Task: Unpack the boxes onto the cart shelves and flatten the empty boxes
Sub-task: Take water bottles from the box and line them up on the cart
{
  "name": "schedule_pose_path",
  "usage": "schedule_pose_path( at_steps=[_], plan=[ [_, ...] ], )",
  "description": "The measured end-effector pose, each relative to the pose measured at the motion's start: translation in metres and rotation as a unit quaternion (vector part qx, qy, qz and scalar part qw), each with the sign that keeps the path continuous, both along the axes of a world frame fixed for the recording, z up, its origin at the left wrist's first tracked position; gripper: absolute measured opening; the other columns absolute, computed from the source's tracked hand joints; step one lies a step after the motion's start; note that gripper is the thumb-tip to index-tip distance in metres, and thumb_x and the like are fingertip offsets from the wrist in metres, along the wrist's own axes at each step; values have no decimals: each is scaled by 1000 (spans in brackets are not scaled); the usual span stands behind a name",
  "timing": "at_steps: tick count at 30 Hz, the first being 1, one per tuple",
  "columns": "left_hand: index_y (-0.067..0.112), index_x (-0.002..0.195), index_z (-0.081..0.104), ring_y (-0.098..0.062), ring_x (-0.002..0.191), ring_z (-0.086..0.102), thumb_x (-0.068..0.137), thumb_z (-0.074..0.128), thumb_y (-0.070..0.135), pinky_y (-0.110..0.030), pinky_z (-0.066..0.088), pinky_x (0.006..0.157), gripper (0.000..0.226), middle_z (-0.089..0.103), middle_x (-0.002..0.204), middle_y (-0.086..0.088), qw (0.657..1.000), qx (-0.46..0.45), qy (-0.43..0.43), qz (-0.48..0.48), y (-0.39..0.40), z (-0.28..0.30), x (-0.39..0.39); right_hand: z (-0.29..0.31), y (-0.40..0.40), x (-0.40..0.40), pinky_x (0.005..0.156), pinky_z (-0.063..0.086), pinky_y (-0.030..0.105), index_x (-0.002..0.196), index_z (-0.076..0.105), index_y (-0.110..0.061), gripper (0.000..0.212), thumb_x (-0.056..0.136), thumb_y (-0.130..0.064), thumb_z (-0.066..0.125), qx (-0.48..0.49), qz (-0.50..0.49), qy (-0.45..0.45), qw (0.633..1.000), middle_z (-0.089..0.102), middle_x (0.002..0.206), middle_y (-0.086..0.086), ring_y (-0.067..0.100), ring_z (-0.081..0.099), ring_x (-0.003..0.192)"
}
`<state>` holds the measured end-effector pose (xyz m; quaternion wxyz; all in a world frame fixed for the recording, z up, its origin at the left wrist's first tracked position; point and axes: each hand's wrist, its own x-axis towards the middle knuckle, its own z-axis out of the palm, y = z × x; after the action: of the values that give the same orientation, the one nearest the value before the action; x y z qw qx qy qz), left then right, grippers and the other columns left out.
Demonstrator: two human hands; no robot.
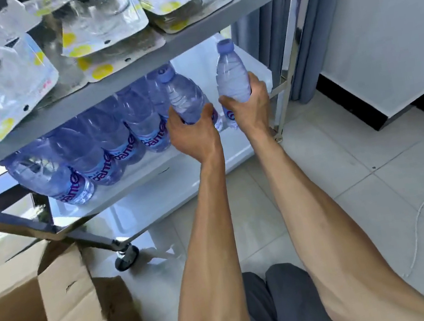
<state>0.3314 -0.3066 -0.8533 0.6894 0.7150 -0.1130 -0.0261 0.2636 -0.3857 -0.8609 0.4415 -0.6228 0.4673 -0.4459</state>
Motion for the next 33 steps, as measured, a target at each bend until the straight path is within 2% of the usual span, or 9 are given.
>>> schedule_pose_path(
  at_steps=[6,10,13,15,21,25,28,30,33],
  plan=[
    [3,102,65,-28,92,64,62,80,15,-41,52,81,44,68,95,-9,999,31,-40,-3,-42,2,3,4,-39,17,81,50,21,116,62,-7,52,66,-14,75,-40,10,-34,999,66,101,-3,8,60,90],
    [4,105,66,-27,93,61,64,82,17,-27,46,77,46,65,97,-10,996,61,-53,32,-61,-1,-7,1,-53,22,97,47,30,137,51,-12,68,72,-9,74,-19,34,-28,999,63,129,1,19,59,116],
    [5,115,64,-27,105,60,68,83,18,-29,46,86,53,63,109,-12,995,69,-56,37,-73,-4,-5,-3,-62,22,97,49,29,138,50,-13,67,76,-8,73,-18,71,-36,997,62,129,-2,13,59,113],
    [4,128,59,-29,114,57,70,84,18,-29,44,92,65,60,119,-15,994,78,-59,43,-77,-6,-4,-7,-65,21,98,50,35,140,48,-14,66,78,-10,72,-22,89,-37,995,61,130,-3,15,59,115],
    [9,141,49,-26,127,50,76,82,28,-34,46,89,75,53,132,-10,987,110,-103,59,-75,-20,-8,-17,-68,21,104,45,37,148,38,-16,72,84,-21,72,-5,104,-7,995,55,134,9,21,52,123],
    [13,130,56,-25,111,58,74,80,20,-28,45,78,62,56,119,-7,976,137,-146,92,-65,-30,-8,-19,-65,23,103,45,38,140,45,-8,59,89,-24,69,2,118,6,993,58,134,8,22,56,121],
    [15,100,61,-23,84,62,74,78,27,-34,51,74,34,63,89,2,979,152,-72,113,-55,-39,-3,-19,-59,25,99,48,35,136,48,-8,52,91,-23,68,-18,125,2,992,61,129,6,21,59,114],
    [16,88,61,-20,76,62,75,78,36,-31,47,70,29,61,74,10,980,161,-22,113,-48,-44,5,-20,-56,27,98,48,32,135,48,-8,50,91,-23,67,-24,124,-6,992,61,128,6,20,60,113],
    [16,83,66,-19,78,65,82,75,37,-25,40,69,22,68,77,6,977,168,17,130,-39,-46,20,-20,-55,28,96,49,29,135,49,-10,49,91,-23,67,-23,124,-7,992,62,127,5,19,60,112]
  ],
)
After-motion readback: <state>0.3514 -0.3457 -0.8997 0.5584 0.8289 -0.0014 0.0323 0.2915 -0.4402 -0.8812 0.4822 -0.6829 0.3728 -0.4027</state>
